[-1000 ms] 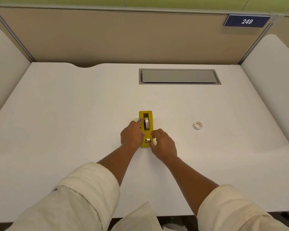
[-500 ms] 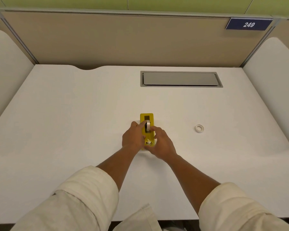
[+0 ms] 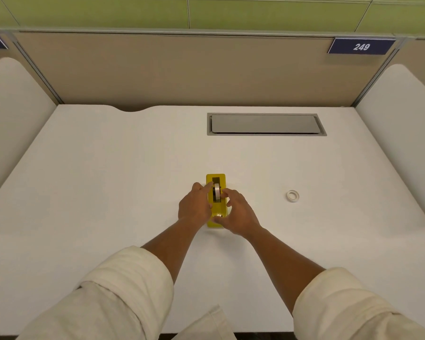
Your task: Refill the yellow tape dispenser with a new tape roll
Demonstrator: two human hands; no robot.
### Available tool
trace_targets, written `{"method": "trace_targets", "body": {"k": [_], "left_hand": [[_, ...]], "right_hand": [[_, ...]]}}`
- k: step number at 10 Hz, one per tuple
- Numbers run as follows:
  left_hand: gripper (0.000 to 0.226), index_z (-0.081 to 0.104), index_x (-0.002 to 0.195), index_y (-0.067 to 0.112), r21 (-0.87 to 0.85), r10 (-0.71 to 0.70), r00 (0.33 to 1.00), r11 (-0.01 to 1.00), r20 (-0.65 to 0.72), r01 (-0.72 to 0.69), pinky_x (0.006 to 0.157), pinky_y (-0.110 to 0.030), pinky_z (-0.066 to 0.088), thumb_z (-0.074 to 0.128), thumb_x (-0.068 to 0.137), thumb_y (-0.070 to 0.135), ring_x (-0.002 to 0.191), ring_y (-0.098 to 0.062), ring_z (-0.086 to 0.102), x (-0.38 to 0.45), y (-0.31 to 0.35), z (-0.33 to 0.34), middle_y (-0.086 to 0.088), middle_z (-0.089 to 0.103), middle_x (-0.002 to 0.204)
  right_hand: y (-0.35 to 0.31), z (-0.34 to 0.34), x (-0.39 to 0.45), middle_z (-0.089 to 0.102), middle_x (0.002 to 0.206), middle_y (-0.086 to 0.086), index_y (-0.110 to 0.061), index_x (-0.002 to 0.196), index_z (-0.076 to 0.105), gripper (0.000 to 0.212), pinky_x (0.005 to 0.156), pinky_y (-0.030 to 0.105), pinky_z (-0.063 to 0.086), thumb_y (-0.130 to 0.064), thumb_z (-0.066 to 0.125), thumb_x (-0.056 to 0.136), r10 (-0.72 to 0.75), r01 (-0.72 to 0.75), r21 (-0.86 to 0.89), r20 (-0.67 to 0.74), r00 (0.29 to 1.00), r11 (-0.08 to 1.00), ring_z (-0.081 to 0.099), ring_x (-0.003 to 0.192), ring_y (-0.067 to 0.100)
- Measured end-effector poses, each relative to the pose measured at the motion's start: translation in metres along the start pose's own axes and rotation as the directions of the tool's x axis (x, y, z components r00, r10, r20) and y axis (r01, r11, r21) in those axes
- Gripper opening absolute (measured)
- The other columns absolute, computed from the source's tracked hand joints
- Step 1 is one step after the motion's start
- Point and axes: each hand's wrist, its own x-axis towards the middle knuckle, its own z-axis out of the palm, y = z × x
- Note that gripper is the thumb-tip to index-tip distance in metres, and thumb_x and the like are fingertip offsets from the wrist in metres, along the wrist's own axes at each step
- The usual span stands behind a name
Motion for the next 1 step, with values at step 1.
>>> {"method": "trace_targets", "body": {"k": [1], "left_hand": [[0.065, 0.031, 0.149, 0.033, -0.001, 0.009, 1.000, 1.000, -0.024, -0.009, 0.082, -0.035, 0.053, 0.058, 0.092, 0.018, 0.105, -0.023, 0.062, 0.0042, 0.0034, -0.0101, 0.000, 0.048, 0.130]], "right_hand": [[-0.0048, -0.0067, 0.0016, 0.048, 0.135, -0.008, -0.025, 0.137, 0.040, 0.079, 0.092, 0.040, 0.050, -0.038, 0.080, 0.070, -0.015, 0.015, 0.015, -0.013, 1.000, 1.000, 0.050, 0.118, 0.017]]}}
